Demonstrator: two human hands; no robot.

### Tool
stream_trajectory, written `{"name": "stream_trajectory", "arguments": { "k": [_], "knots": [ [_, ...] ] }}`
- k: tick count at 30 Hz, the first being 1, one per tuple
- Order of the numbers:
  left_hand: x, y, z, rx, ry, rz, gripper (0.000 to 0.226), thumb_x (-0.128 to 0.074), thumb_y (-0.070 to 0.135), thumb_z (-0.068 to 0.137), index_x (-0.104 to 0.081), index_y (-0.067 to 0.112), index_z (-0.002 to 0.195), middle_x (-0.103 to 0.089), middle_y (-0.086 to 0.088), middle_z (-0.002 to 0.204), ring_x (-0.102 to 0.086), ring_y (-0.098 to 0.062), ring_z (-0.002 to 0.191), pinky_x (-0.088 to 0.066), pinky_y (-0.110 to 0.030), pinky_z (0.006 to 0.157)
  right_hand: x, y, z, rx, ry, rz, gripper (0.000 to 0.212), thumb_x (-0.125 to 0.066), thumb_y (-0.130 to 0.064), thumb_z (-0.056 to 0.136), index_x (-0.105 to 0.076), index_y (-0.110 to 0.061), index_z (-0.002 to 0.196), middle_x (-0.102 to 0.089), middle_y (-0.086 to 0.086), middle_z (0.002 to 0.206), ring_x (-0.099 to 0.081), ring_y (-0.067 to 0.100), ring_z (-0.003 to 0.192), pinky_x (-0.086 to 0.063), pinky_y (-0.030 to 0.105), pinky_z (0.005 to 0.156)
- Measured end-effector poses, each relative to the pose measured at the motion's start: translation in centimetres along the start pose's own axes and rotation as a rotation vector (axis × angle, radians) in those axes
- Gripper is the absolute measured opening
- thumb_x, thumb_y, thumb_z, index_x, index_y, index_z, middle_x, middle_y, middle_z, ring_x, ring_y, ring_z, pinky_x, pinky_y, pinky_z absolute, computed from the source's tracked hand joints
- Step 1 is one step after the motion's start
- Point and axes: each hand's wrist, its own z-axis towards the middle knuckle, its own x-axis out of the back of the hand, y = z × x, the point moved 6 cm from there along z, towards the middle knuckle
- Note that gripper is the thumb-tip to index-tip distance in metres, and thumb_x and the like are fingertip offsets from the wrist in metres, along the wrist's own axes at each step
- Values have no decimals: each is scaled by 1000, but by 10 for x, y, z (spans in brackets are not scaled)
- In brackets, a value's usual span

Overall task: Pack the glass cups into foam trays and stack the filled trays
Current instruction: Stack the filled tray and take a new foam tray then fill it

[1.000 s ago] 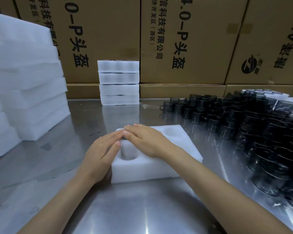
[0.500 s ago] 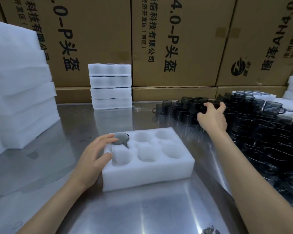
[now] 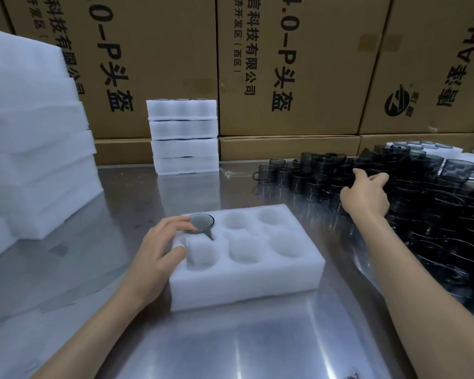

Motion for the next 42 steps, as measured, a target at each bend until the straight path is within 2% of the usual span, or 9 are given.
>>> {"name": "stream_trajectory", "arguments": {
  "k": [6, 10, 14, 19, 23, 31, 36, 39, 42],
  "knots": [
    [0, 0, 0, 9, 4, 4, 57, -36, 42, 58, -64, 16, 101, -54, 4, 124, -46, -10, 122, -30, -35, 107, 18, -26, -11, 103, 132, 140, 53, -51, -17, 95, -33, -23, 144, -34, 15, 130, -50, 28, 75, -41, 35, 68],
    [1, -1, -1, 10, 3, 4, 56, -37, 41, 59, -64, 18, 102, -54, 5, 125, -46, -12, 123, -30, -39, 109, 38, -69, -26, 238, 143, 273, 48, -55, -22, 93, -40, -18, 138, -44, 11, 131, -56, 30, 97, -41, 34, 76],
    [1, -1, -1, 2, -7, 11, 52, -37, 41, 59, -63, 21, 100, -54, 5, 124, -45, -11, 122, -30, -42, 108, 50, -128, -62, 597, 8, 346, 20, -60, -29, 88, -66, -21, 106, -57, 1, 103, -54, 18, 88, -44, 32, 75],
    [2, 2, -1, -10, -15, 12, 49, -38, 42, 59, -61, 24, 98, -54, 4, 121, -46, -11, 121, -30, -40, 107, 23, -167, -122, 953, -323, 162, 9, -69, -31, 81, -73, -26, 87, -54, -9, 83, -56, 18, 86, -48, 37, 77],
    [2, 1, -1, -8, -22, 29, 52, -37, 42, 60, -63, 21, 100, -54, 3, 121, -46, -12, 122, -30, -41, 108, -5, -164, -137, 979, -455, -60, 3, -68, -34, 80, -67, -32, 79, -52, -15, 73, -54, 14, 81, -40, 29, 65],
    [2, 1, -2, 25, -42, 46, 51, -35, 42, 60, -61, 25, 100, -53, 4, 125, -45, -15, 123, -30, -41, 108, -18, -159, -145, 925, -676, -69, 37, -71, -28, 77, -55, -41, 47, -58, -13, 60, -50, 2, 60, -38, 24, 54],
    [2, 0, -1, 26, -45, 53, 51, -35, 42, 60, -62, 25, 100, -53, 4, 125, -45, -15, 123, -30, -42, 108, -17, -157, -145, 890, -731, -56, 28, -69, -34, 81, -61, -35, 54, -59, -13, 59, -51, 3, 61, -41, 24, 57],
    [2, 2, -1, 15, -53, 59, 50, -35, 42, 60, -61, 26, 100, -54, 4, 124, -45, -14, 122, -30, -43, 108, -6, -158, -138, 849, -678, 11, 19, -61, -48, 85, -71, -33, 78, -68, -16, 82, -60, 5, 85, -51, 29, 75],
    [3, 5, -1, 12, -68, 89, 52, -34, 43, 60, -60, 27, 102, -53, 5, 124, -45, -15, 123, -29, -34, 108, 9, -160, -131, 833, -511, 126, 25, -50, -44, 93, -69, -32, 103, -66, -15, 101, -59, 10, 97, -49, 40, 88]
  ]
}}
